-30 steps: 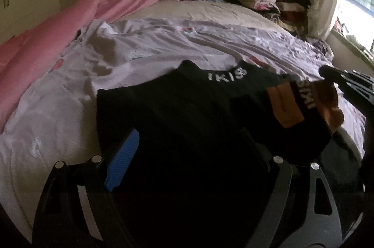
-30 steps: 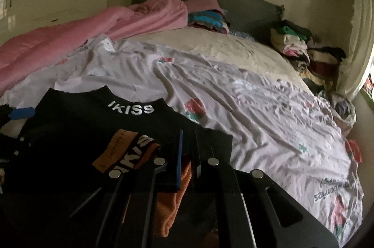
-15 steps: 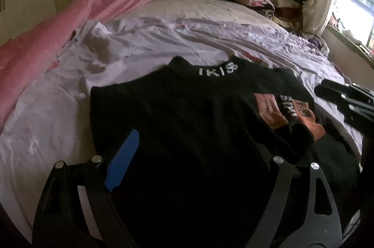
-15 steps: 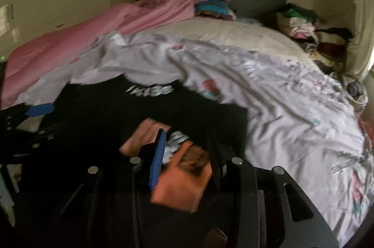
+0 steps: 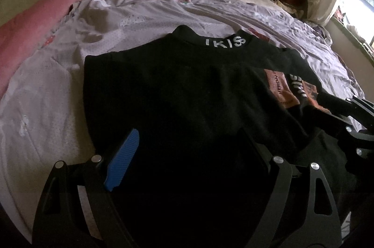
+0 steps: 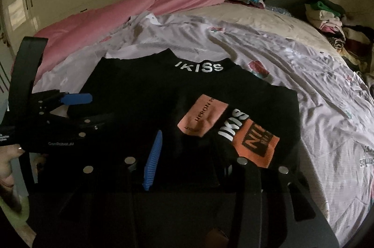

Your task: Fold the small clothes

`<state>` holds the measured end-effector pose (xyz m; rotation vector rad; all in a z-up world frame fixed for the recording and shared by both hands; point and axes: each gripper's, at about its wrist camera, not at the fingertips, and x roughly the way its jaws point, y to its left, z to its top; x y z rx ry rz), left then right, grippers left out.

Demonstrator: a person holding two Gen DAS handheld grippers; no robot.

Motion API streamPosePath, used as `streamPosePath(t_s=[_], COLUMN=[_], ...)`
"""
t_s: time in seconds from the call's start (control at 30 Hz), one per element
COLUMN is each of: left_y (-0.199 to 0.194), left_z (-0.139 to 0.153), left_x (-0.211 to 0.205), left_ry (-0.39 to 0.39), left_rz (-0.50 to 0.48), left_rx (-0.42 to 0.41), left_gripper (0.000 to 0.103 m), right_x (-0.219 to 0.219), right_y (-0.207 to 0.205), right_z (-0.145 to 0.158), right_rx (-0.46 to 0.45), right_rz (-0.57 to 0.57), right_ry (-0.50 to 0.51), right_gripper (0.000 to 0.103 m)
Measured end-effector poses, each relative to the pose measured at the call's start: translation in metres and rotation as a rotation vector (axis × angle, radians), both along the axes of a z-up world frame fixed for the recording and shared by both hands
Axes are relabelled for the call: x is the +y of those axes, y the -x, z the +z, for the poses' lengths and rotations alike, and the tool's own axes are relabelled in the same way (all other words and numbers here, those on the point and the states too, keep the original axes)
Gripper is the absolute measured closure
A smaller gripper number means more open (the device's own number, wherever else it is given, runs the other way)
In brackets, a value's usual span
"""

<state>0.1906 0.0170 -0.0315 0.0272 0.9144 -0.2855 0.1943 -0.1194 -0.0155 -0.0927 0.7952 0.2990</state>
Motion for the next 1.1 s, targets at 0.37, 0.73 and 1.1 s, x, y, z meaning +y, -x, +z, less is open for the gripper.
streamPosePath(t_s=[0.37, 0.73, 1.1], left_y=[0.001, 0.005, 0.012], left_z=[0.0, 0.005, 0.019], left_x=[-0.001, 0.003, 0.011], left_ry=[0.0, 0.042, 0.086], left_rz=[0.001, 0.013, 0.027], left_rx=[0.003, -0.007, -0.04], left_gripper=[0.025, 0.025, 0.017], right_x=[-0.02, -0.03, -0.034], right_y=[-0.013, 0.001, 0.017], right_z=[-0.036, -0.02, 0.0], right_rx=[0.099, 0.054, -0.02], right_rz=[-0.102, -0.132, -0.166], right_ry=[0.095, 0.019, -0.005], right_gripper=[0.049, 0.042, 0.015])
